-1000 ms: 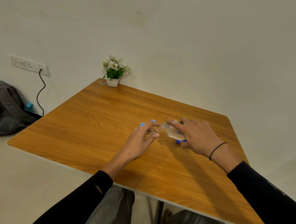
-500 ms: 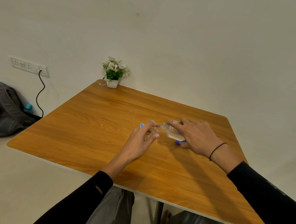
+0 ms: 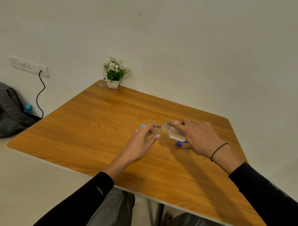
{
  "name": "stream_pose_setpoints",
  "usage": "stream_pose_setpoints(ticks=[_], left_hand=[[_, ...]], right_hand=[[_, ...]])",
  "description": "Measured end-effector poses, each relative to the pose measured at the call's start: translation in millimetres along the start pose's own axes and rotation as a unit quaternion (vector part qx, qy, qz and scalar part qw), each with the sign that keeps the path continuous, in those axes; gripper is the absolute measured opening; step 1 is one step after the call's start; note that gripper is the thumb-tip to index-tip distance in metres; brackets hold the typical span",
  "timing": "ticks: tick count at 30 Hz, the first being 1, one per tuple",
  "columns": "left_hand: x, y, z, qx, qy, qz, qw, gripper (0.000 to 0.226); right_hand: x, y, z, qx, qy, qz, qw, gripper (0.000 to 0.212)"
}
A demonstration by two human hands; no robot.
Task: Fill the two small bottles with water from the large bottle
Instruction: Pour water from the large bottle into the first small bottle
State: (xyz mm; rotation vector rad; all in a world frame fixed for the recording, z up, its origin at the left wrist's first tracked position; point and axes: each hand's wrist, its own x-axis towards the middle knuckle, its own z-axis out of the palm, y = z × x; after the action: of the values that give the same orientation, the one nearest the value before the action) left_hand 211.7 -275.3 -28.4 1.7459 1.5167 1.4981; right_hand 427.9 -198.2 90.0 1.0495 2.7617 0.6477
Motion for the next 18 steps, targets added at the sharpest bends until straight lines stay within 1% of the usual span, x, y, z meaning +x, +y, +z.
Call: stream_pose_setpoints(ticks=[10,15,18], left_hand=[[-0.9,1.1,-0.6,-0.013,-0.001,-0.001,1.0,0.039],[-2.7,5.3,-2.2,-0.019,0.003,0.001,1.0,0.043],[-2.5,4.2,-1.6,-0.021,0.001,-0.005,1.0,0.04]], right_hand=[[-0.5,-2.0,-0.6,0.005,0.002,0.0,1.0,0.095],[-1.0,-3.3,-1.4,0.004,-0.002,0.002,1.0,0.094],[-1.1,-3.5,-2.0,0.002,-0.005,0.003,1.0,0.094]])
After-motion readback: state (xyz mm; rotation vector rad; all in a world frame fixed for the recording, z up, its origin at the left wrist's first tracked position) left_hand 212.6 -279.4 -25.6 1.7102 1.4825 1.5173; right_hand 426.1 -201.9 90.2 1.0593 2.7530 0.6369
